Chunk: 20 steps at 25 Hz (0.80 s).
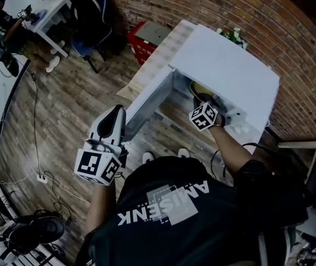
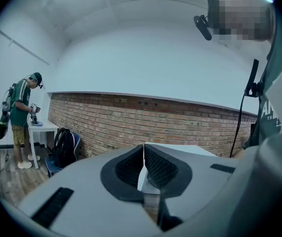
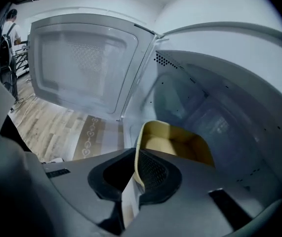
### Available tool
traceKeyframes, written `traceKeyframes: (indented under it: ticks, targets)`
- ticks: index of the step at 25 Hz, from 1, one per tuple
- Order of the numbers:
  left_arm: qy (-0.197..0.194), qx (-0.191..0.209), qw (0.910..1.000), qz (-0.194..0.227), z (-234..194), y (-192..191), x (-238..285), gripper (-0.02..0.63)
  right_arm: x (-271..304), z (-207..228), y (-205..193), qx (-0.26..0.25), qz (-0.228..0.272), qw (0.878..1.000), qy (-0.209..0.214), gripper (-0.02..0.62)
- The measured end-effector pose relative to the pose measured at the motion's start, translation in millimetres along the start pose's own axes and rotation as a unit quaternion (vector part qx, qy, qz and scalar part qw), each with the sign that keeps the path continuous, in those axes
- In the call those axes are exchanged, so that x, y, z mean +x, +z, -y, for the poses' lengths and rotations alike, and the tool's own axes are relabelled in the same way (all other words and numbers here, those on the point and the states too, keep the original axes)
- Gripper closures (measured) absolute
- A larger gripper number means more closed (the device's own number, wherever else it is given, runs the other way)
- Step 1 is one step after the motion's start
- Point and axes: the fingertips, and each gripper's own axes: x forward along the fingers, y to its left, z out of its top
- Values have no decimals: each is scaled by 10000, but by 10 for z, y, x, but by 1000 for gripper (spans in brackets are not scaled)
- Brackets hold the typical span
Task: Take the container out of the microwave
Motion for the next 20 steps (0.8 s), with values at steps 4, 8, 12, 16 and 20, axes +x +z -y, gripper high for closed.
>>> traceKeyframes:
  ticks: [4,8,12,16,20]
  targets:
    - [-117,-89,9999,43,-42,13,-4,591,-124,-87,56,77,36,10000,37,545]
    - [-354,339,9988,-55,6,7,7,591,-242,-128,95,170,-21,9998,95,545]
    - [-583,140,9982,-70,9,25,15,591,-373,-197,174,408,17,9991,150,545]
    - [-824,129,9965,3,-19,65,22,591,-527,-319,205,631,-12,9978,205,545]
    - [-1123,53,9937,24,-42,58,33,591,-755,-443,243,947,-2,9952,238,545]
